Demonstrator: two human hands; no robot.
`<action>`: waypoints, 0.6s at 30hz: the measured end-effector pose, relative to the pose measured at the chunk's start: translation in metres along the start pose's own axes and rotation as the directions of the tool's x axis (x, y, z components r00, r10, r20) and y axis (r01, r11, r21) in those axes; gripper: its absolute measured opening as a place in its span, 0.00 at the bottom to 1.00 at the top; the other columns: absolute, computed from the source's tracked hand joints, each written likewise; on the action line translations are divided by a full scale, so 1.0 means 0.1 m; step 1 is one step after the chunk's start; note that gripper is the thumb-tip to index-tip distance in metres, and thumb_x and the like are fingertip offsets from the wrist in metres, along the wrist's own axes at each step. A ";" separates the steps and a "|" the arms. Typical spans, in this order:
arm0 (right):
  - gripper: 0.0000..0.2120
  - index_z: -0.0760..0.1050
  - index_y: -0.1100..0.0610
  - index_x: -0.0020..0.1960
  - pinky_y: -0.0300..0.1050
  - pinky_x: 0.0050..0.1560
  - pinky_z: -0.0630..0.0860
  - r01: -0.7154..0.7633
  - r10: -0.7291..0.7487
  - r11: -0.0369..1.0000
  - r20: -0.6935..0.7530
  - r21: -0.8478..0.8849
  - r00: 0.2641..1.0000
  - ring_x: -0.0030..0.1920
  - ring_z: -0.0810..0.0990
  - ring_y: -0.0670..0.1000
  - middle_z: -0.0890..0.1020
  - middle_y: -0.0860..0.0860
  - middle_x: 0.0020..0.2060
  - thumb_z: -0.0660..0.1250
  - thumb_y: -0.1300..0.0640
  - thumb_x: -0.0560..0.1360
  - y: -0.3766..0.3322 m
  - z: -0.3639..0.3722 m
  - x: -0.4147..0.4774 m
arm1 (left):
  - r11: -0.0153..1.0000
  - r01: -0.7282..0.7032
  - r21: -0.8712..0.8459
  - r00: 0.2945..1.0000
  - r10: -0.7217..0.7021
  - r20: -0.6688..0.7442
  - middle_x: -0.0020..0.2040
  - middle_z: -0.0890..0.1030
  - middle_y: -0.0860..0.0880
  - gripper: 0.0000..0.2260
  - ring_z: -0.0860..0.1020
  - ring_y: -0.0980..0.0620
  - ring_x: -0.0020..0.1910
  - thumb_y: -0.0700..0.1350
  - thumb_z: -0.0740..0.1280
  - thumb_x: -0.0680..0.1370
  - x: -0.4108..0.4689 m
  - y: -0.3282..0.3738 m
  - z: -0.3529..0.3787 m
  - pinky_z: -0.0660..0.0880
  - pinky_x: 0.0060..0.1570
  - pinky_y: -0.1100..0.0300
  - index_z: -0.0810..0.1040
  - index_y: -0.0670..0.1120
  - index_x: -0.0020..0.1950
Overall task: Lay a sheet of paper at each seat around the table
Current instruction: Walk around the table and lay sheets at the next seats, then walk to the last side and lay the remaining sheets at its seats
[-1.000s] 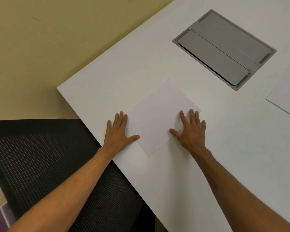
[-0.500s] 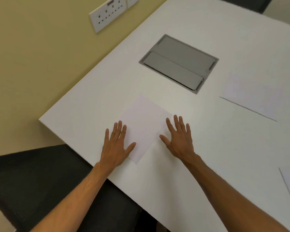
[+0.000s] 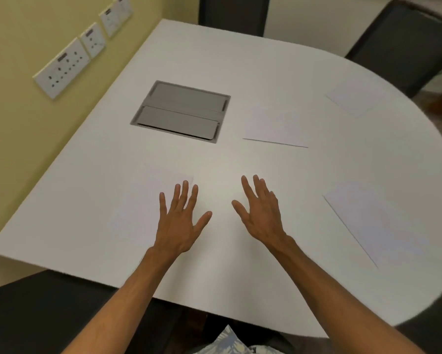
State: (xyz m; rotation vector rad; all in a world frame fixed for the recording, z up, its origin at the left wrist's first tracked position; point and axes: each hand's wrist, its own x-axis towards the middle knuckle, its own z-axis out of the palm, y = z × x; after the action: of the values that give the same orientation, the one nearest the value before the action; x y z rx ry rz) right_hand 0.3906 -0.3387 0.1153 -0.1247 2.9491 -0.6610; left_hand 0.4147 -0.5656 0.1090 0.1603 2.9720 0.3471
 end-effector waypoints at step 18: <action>0.34 0.43 0.43 0.81 0.56 0.78 0.50 -0.261 0.305 0.951 -0.346 0.168 0.887 0.81 0.44 0.52 0.46 0.50 0.82 0.53 0.35 0.81 1.60 -1.66 -2.22 | 0.910 -0.410 -0.064 0.912 0.407 -0.057 0.81 0.33 0.52 0.36 0.32 0.52 0.79 0.71 0.42 0.79 -0.87 2.93 -0.22 0.34 0.76 0.40 0.33 0.55 0.80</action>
State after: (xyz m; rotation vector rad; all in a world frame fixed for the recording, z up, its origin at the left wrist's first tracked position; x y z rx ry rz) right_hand 0.5794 -0.1014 0.2173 0.4880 3.1648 -0.8940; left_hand 0.5225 -0.2977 0.2105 0.7836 2.9409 0.5120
